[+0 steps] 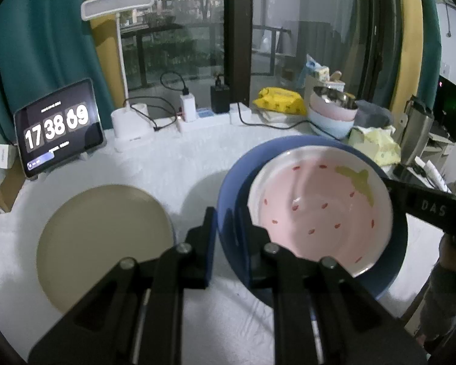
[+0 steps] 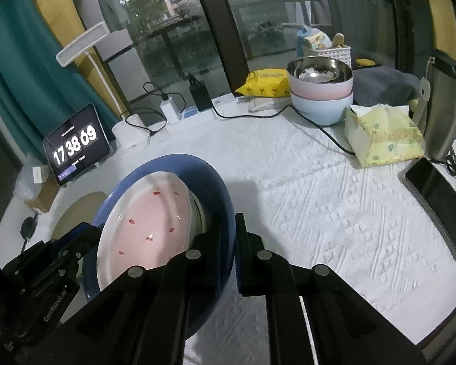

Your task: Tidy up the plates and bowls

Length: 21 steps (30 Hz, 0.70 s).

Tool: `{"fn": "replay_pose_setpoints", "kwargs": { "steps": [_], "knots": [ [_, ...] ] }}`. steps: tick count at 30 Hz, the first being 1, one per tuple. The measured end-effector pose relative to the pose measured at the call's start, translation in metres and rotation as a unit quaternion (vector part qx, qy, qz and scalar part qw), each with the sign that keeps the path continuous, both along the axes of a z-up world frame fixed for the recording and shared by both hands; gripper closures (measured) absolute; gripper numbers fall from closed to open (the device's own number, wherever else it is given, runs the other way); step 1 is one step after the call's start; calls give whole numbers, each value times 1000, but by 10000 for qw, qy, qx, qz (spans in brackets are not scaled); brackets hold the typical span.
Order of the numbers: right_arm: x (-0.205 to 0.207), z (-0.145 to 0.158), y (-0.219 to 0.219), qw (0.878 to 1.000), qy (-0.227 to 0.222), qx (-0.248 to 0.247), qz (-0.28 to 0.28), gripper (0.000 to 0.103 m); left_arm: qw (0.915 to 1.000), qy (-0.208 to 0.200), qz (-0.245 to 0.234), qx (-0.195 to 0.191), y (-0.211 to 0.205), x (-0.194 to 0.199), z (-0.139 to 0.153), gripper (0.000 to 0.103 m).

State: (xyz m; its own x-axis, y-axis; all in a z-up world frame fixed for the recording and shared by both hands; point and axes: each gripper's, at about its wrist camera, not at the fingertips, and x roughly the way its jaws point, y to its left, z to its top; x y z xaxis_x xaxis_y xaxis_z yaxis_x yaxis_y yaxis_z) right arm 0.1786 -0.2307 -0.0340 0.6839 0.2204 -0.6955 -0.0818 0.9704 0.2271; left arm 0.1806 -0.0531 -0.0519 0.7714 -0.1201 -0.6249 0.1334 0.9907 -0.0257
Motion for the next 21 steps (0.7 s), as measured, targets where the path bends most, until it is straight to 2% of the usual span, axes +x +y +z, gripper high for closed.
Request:
{"fn": "replay_pose_setpoints", "kwargs": {
  "steps": [3,4,5,6,7,8,9,10,12,14,19,21],
  "knots": [
    [-1,6,3,10000,-56,-15,7,94,10000,-81,17,-16,3,-1,7,89],
    [-1,9,5,10000,-84,-14,20,94,9999,-136,-66,-83,4,-3,9,100],
    [-2,13,8,9997,-149,83,159,95,9974,-220,-519,-450,2,-8,16,100],
    [-5,18,15,9989,-169,195,387,92,9914,-384,-932,-833,-3,-17,26,100],
    [-9,23,24,9979,-159,206,586,86,9914,-689,-1018,-449,-19,-29,36,99],
    [-14,29,36,9982,-328,11,494,89,9899,-1082,-896,190,-34,-39,43,103],
    [-10,29,40,9995,-157,77,267,90,9904,-1160,-644,385,-32,-37,49,103],
    [-4,28,44,9995,-103,-60,279,89,9934,-945,-583,300,-24,-28,52,103],
    [4,23,46,9991,-45,-419,-3,90,9948,-911,-155,422,-3,-15,54,103],
    [9,14,34,9985,40,-494,-230,94,9974,-680,91,214,22,-7,48,103],
    [17,-4,5,9984,283,-221,-434,96,9997,-124,204,-83,43,6,18,103],
    [20,-7,0,9985,313,-130,-434,95,9991,80,102,-392,43,10,7,101]
  ]
}}
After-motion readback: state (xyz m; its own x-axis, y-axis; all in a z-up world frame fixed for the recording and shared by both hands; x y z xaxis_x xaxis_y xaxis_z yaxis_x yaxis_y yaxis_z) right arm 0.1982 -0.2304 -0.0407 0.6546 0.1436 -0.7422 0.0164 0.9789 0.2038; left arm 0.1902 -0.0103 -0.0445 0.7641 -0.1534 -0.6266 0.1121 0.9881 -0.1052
